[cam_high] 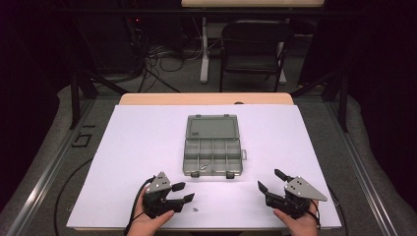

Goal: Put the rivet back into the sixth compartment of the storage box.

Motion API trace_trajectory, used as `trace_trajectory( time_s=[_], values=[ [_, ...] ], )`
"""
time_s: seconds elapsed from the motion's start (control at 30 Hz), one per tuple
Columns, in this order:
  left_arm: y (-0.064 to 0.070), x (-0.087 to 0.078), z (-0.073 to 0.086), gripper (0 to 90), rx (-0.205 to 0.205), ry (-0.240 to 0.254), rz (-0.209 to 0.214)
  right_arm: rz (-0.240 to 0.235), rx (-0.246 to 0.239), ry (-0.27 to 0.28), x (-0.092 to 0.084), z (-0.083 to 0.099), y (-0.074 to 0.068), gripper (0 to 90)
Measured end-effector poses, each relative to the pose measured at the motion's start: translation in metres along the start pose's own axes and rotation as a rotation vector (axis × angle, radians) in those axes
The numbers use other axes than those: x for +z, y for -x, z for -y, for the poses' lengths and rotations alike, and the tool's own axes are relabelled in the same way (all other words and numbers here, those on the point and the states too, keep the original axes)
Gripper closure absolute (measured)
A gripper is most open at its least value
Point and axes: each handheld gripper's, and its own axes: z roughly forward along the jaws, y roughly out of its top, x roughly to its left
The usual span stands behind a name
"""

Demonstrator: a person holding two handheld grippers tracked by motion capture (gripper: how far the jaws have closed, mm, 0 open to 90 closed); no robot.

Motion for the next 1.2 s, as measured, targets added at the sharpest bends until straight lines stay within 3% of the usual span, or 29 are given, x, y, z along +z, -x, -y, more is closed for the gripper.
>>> trace_trajectory(
  time_s=[0.23,0.57,1.17,1.2],
  values=[
    [0.006,0.008,0.003,54.8,-0.003,-0.051,0.025,0.0,0.001,0.001,0.0,0.0,0.001,28.5],
    [0.011,0.012,0.005,65.2,0.004,-0.083,0.039,-0.002,0.001,0.002,0.0,0.0,0.001,28.5],
    [0.019,0.021,0.011,70.6,-0.009,-0.125,0.058,-0.002,0.001,-0.002,0.0,0.0,0.0,28.5],
    [0.018,0.021,0.011,70.9,0.005,-0.129,0.058,-0.003,0.0,-0.002,0.0,0.0,0.0,28.5]
  ],
)
